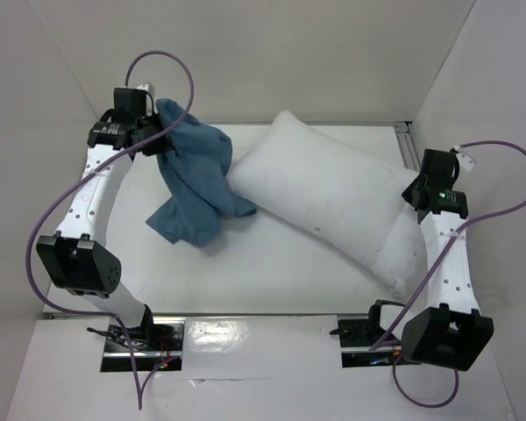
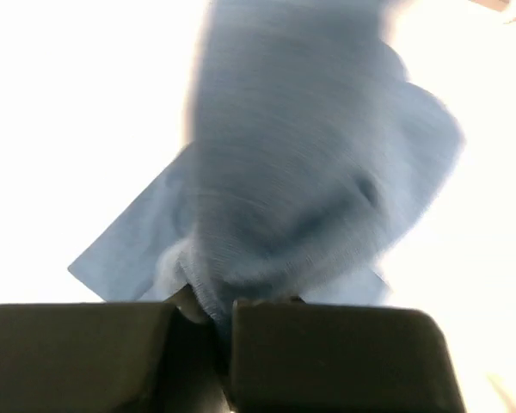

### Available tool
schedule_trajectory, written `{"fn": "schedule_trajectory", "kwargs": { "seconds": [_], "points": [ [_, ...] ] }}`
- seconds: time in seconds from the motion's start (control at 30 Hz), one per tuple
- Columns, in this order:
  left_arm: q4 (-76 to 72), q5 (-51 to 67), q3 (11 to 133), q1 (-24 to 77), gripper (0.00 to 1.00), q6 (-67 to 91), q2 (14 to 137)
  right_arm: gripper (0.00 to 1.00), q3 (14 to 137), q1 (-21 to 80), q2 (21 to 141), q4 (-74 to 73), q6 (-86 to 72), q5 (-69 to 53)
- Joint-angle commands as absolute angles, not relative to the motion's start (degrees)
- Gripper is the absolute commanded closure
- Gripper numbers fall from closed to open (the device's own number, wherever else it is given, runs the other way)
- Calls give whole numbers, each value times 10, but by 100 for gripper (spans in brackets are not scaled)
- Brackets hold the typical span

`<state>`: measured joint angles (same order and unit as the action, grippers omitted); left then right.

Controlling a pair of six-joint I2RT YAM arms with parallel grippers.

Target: Put the pillow into the pillowcase

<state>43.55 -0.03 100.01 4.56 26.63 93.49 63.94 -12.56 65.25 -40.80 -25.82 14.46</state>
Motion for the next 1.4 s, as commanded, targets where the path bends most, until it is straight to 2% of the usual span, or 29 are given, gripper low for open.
{"fn": "schedule_trajectory", "kwargs": {
  "seconds": [0.0,0.03,0.07,0.1,0.13,0.17,0.23,0.3,0.37,0.4,0.47,0.53,0.6,0.63,0.7,0.83,0.97,1.1,1.13,1.23,1.3,1.37],
  "points": [
    [426,54,1001,65,91,218,908,100,655,-112,635,-425,-252,207],
    [418,84,996,65,77,211,908,92,655,-112,635,-403,-244,177],
    [413,107,996,65,64,206,915,73,661,-112,640,-403,-238,112],
    [413,125,996,75,54,196,926,51,661,-101,640,-389,-233,79],
    [413,125,996,89,53,196,926,19,661,-92,640,-365,-233,54],
    [413,125,996,94,48,189,926,14,661,-81,640,-356,-233,23],
    [413,125,996,101,48,181,926,7,678,-35,652,-340,-233,15],
    [413,148,991,101,55,175,915,4,692,-1,663,-325,-233,9],
    [396,178,977,112,77,168,892,2,720,51,685,-325,-233,30],
    [387,187,970,112,83,168,883,1,730,67,692,-325,-233,42],
    [369,219,954,138,85,161,869,1,757,111,712,-325,-233,65],
    [362,199,942,153,71,161,858,1,771,136,717,-325,-233,106],
    [355,137,926,159,47,181,852,1,791,163,731,-337,-240,165],
    [364,100,925,159,24,197,852,1,796,163,731,-343,-240,181],
    [404,2,918,135,13,252,857,1,810,169,731,-364,-240,219],
    [450,-50,866,56,11,327,876,1,822,148,731,-376,-229,238],
    [423,-56,768,-10,11,387,857,1,853,158,747,-365,-188,160],
    [372,14,672,-43,11,410,855,1,919,283,851,-373,-143,127],
    [372,14,671,-50,11,410,860,1,958,305,917,-395,-135,127],
    [372,21,671,-50,11,404,871,1,1026,326,1046,-432,-137,142],
    [372,21,671,-55,11,399,871,1,1042,326,1091,-432,-144,153],
    [377,26,678,-55,13,394,866,12,1042,316,1127,-411,-160,159]
  ]
}}
